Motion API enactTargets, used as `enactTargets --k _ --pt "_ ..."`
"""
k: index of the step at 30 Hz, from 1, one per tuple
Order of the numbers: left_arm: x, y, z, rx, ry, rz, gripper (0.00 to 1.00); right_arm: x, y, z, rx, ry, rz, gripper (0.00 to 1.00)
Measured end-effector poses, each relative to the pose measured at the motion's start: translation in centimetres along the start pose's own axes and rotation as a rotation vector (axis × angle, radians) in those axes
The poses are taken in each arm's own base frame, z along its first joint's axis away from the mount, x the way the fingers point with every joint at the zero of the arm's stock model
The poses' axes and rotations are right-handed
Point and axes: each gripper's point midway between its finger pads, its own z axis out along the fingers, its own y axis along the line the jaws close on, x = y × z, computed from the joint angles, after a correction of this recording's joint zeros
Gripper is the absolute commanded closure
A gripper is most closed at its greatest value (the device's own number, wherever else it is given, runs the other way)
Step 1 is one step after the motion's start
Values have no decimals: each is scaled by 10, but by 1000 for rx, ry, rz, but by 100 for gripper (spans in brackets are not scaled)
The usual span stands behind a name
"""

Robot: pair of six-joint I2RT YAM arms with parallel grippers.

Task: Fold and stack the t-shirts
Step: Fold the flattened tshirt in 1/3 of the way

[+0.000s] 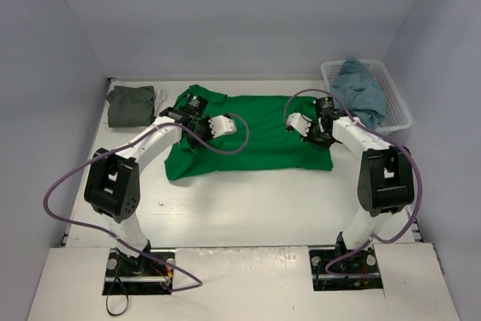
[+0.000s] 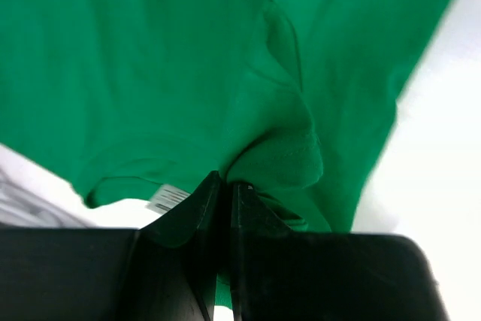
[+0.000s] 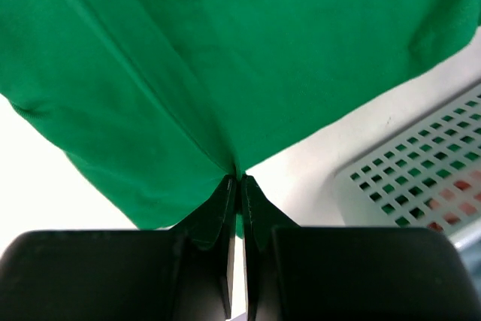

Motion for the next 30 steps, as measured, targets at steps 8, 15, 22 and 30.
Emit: enactTargets --k 8,15,22,30 --pt "-1 38 17 -161 15 -31 100 -3 -6 14 -8 4 1 100" --pt "6 50 30 -206 49 -55 99 -12 -22 19 25 -14 13 100" --pt "10 64 40 -231 73 -78 82 -16 -29 32 38 -22 36 100" --pt "14 70 63 -226 95 -104 71 -15 -29 43 40 -12 52 99"
